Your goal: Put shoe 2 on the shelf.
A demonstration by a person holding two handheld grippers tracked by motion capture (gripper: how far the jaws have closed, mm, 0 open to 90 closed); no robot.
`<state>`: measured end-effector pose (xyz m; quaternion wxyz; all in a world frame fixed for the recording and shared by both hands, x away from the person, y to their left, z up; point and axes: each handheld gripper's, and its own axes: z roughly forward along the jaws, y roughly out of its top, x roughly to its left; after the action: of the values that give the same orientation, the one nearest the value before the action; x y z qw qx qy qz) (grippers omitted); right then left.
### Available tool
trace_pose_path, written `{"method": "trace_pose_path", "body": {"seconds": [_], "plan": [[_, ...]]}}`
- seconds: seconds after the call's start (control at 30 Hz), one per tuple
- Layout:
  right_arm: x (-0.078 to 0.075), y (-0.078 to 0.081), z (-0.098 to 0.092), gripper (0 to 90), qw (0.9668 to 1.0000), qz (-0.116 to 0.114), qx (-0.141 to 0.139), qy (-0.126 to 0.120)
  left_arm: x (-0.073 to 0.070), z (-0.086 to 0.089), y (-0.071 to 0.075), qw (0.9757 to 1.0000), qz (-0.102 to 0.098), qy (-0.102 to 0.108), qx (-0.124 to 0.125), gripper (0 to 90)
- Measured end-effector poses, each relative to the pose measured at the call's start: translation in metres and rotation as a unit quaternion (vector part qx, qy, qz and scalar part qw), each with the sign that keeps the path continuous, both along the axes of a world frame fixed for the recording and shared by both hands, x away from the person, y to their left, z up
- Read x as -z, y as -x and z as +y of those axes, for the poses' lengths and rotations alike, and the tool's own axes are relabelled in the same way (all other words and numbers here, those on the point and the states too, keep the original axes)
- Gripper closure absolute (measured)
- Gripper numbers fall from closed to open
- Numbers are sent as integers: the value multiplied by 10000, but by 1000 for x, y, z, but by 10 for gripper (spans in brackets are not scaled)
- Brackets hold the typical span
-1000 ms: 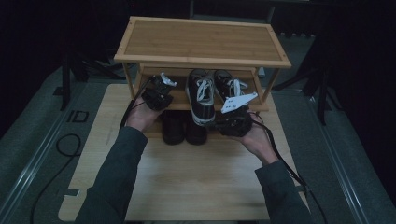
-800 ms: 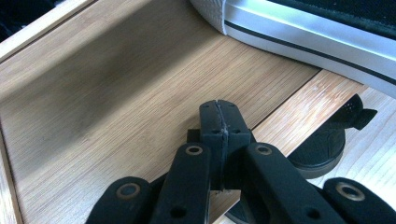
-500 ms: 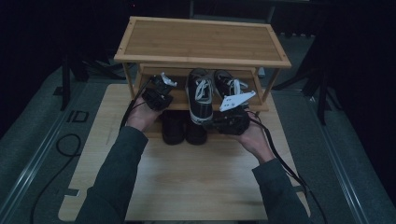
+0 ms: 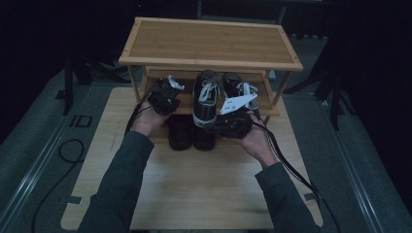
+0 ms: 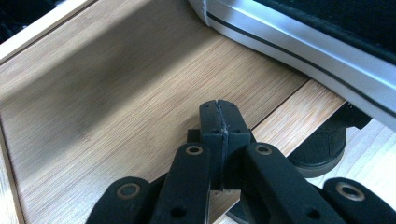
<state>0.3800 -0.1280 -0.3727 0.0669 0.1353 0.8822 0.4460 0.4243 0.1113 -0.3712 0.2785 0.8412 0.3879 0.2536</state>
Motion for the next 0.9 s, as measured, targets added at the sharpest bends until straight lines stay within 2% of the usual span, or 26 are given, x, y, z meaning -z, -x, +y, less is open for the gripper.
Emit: {"method": "trace_pose_path", "body": {"seconds": [0.07, 0.1, 0.3, 0.43, 0.63, 0.8, 0.9], "plan": [[2, 0, 3, 900, 9998, -101, 86, 137, 0, 0, 0, 10000, -12, -5, 7, 900], [3, -2, 2, 900, 9995, -164, 223, 174, 0, 0, 0, 10000, -8, -25, 14, 900], [1, -3, 1, 900, 9994, -185, 264, 161, 0, 0, 0, 10000, -9, -19, 18, 900], [1, -1, -3, 900, 9987, -271, 332, 259, 0, 0, 0, 10000, -11, -13, 8, 900], [-4, -1, -8, 900, 9982, -320, 464, 188, 0, -1, 0, 10000, -15, -30, 5, 900], [1, 0, -3, 900, 9973, -437, 449, 378, -1, 0, 0, 9999, -6, -98, 25, 900], [1, -1, -3, 900, 9973, -443, 470, 358, -1, 0, 0, 9999, -5, -98, 27, 900]]}}
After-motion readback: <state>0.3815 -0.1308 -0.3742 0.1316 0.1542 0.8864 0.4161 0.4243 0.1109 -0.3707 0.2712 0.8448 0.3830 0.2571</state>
